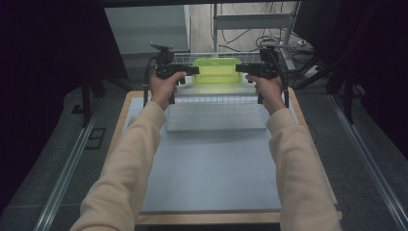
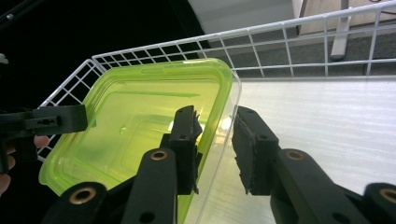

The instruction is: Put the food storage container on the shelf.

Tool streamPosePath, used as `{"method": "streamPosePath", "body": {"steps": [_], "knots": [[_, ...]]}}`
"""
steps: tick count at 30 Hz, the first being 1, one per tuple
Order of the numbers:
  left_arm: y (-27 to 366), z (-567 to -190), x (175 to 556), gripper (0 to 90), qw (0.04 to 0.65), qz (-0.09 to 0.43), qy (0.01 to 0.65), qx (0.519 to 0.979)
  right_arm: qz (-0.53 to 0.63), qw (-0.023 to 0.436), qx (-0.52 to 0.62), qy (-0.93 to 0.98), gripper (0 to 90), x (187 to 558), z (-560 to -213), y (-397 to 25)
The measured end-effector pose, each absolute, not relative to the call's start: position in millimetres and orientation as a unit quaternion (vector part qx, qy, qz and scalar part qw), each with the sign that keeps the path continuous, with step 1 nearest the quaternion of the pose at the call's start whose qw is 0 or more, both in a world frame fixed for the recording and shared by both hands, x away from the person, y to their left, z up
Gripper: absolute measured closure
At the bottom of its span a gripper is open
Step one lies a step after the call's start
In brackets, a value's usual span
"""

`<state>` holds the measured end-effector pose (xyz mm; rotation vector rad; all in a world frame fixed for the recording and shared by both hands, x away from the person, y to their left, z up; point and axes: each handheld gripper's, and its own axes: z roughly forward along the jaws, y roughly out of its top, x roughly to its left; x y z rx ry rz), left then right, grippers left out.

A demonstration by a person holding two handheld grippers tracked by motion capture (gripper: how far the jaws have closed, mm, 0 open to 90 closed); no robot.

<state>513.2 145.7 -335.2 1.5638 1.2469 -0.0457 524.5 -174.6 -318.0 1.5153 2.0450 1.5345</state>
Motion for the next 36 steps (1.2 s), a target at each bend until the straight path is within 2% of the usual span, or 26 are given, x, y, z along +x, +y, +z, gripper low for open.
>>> {"method": "streamPosePath", "body": {"steps": [5, 8, 10, 11, 15, 18, 21, 24, 36], "knots": [[145.1, -338.9, 515.1, 66.4, 0.539, -0.013, 0.525, 0.658, 0.51, 0.085, 0.51, 0.687, 64.2, 526.0, -321.3, -173.4], [143.3, -339.5, 514.9, 55.5, 0.534, 0.014, 0.527, 0.661, 0.505, 0.098, 0.513, 0.687, 59.5, 525.8, -322.9, -173.0], [142.9, -339.4, 514.9, 43.6, 0.532, 0.02, 0.526, 0.663, 0.507, 0.1, 0.514, 0.685, 56.7, 525.4, -322.9, -173.3], [143.1, -339.2, 514.9, 39.0, 0.531, 0.024, 0.527, 0.663, 0.514, 0.106, 0.515, 0.678, 50.0, 523.6, -322.4, -174.7], [147.4, -335.6, 512.9, 27.2, 0.542, 0.032, 0.525, 0.655, 0.535, 0.118, 0.499, 0.671, 43.4, 514.5, -318.5, -177.1], [152.7, -325.8, 502.4, 24.7, 0.563, 0.041, 0.504, 0.653, 0.541, 0.144, 0.48, 0.675, 40.8, 504.4, -314.3, -180.3], [154.8, -318.9, 490.6, 24.2, 0.549, 0.055, 0.489, 0.675, 0.546, 0.152, 0.468, 0.677, 38.4, 494.0, -310.4, -187.0], [157.0, -317.2, 478.7, 23.8, 0.551, 0.058, 0.485, 0.677, 0.546, 0.159, 0.457, 0.684, 38.0, 484.0, -307.5, -194.4], [164.5, -325.8, 420.2, 23.5, 0.569, 0.032, 0.448, 0.689, 0.56, 0.125, 0.426, 0.699, 35.9, 439.9, -318.4, -223.5]]}}
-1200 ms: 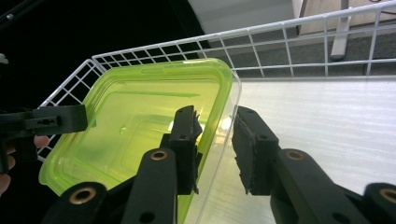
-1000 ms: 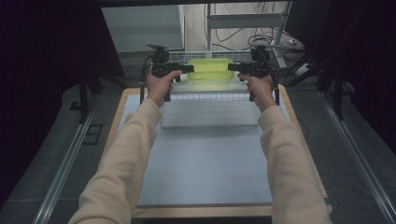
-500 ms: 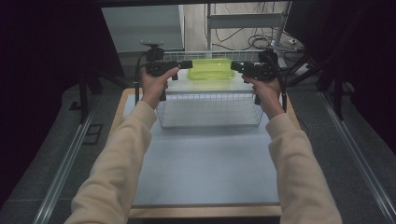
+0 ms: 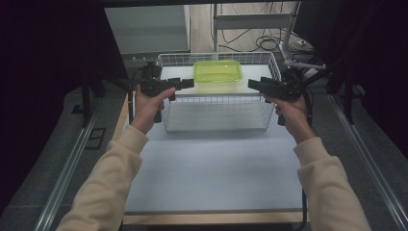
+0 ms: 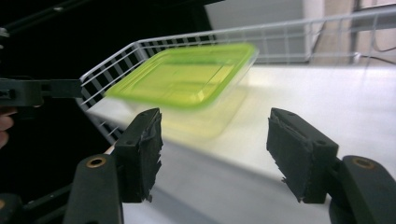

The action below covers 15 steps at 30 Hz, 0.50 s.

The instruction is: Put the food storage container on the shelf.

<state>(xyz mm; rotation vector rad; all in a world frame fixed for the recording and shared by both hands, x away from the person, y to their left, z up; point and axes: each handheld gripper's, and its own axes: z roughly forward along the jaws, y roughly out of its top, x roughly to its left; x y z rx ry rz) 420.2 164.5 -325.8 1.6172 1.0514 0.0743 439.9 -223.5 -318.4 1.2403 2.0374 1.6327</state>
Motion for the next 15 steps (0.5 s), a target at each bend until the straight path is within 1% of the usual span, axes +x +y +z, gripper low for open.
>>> {"method": "streamPosePath", "body": {"steps": [2, 5, 6, 8, 11, 12, 13, 14, 15], "knots": [[164.9, -335.4, 401.5, 23.8, 0.571, 0.033, 0.443, 0.69, 0.562, 0.112, 0.418, 0.705, 34.9, 427.8, -331.0, -230.0], [165.6, -347.9, 385.4, 24.6, 0.568, 0.043, 0.436, 0.696, 0.558, 0.109, 0.411, 0.712, 34.3, 415.8, -344.9, -233.4], [165.6, -347.9, 385.4, 24.6, 0.568, 0.043, 0.436, 0.696, 0.557, 0.108, 0.409, 0.714, 34.2, 411.8, -349.5, -233.8], [168.3, -362.5, 372.7, 24.6, 0.575, 0.023, 0.43, 0.696, 0.556, 0.106, 0.404, 0.719, 33.5, 405.2, -357.8, -233.7], [171.2, -376.6, 360.0, 24.6, 0.574, 0.017, 0.428, 0.698, 0.55, 0.11, 0.391, 0.73, 33.0, 391.3, -372.5, -231.5], [171.2, -376.6, 360.0, 24.7, 0.574, 0.017, 0.428, 0.698, 0.55, 0.11, 0.391, 0.73, 33.0, 391.3, -372.5, -231.5], [173.4, -384.8, 352.6, 24.8, 0.575, 0.016, 0.425, 0.699, 0.549, 0.106, 0.386, 0.734, 32.7, 381.9, -381.7, -230.5], [173.4, -384.8, 352.6, 24.8, 0.575, 0.016, 0.425, 0.699, 0.549, 0.106, 0.386, 0.734, 32.7, 381.9, -381.7, -230.5], [175.8, -396.6, 342.1, 24.8, 0.576, 0.012, 0.422, 0.7, 0.548, 0.104, 0.379, 0.739, 32.4, 372.6, -392.4, -230.4]]}}
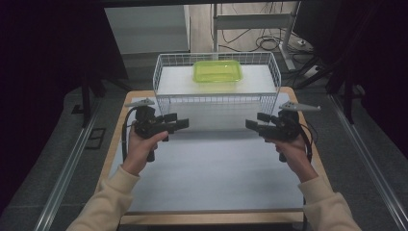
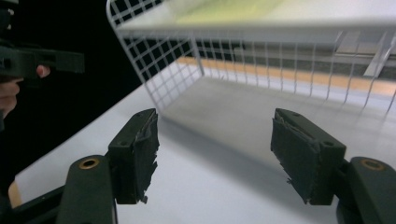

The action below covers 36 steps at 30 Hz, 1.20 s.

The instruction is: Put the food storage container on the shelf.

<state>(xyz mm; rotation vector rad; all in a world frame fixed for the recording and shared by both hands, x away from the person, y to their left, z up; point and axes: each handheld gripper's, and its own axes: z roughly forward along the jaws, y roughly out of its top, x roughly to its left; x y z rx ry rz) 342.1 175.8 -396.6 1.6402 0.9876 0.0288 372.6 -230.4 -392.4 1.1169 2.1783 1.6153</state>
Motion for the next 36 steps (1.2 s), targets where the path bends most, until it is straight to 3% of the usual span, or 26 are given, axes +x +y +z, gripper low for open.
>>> {"method": "streamPosePath", "body": {"steps": [9, 18, 36], "knots": [[179.8, -444.1, 302.1, 24.9, 0.556, 0.012, 0.421, 0.717, 0.525, 0.094, 0.378, 0.757, 32.0, 335.0, -444.3, -241.1], [183.0, -485.1, 286.5, 25.1, 0.519, 0.015, 0.433, 0.736, 0.489, 0.081, 0.396, 0.773, 31.3, 314.6, -485.6, -249.9], [181.6, -498.2, 287.2, 25.4, 0.499, 0.013, 0.437, 0.749, 0.487, 0.082, 0.397, 0.774, 30.1, 313.5, -492.2, -254.3]]}}
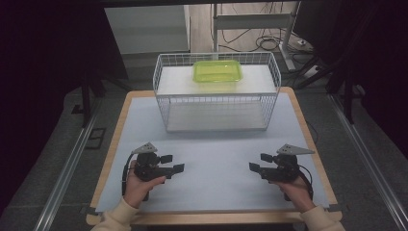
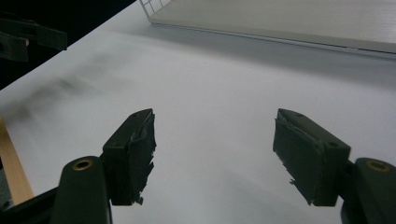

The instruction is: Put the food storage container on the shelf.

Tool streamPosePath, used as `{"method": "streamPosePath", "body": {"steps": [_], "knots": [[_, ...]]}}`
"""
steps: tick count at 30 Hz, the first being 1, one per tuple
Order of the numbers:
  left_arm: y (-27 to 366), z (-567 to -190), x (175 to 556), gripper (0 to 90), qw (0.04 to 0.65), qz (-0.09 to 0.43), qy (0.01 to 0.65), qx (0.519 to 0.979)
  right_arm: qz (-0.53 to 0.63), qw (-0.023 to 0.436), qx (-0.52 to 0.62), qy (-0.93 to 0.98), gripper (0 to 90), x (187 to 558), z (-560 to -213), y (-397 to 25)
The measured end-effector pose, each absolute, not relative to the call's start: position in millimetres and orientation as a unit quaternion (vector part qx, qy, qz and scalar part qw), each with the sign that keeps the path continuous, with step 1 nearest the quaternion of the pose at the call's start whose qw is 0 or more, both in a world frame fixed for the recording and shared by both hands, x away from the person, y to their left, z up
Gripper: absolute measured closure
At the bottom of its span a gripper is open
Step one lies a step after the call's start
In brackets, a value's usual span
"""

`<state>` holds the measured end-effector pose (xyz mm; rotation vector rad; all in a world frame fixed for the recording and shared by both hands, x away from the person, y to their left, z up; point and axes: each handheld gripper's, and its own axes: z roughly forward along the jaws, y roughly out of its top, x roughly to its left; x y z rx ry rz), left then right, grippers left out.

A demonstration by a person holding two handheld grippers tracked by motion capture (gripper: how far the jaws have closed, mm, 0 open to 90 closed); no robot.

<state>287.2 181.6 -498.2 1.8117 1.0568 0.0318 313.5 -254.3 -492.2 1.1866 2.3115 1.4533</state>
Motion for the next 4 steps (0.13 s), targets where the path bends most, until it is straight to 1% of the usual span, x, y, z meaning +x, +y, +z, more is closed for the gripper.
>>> {"method": "streamPosePath", "body": {"steps": [4], "knots": [[181.0, -499.4, 287.5, 25.3, 0.497, 0.009, 0.436, 0.75, 0.485, 0.085, 0.396, 0.776, 29.7, 314.2, -492.6, -255.0]]}}
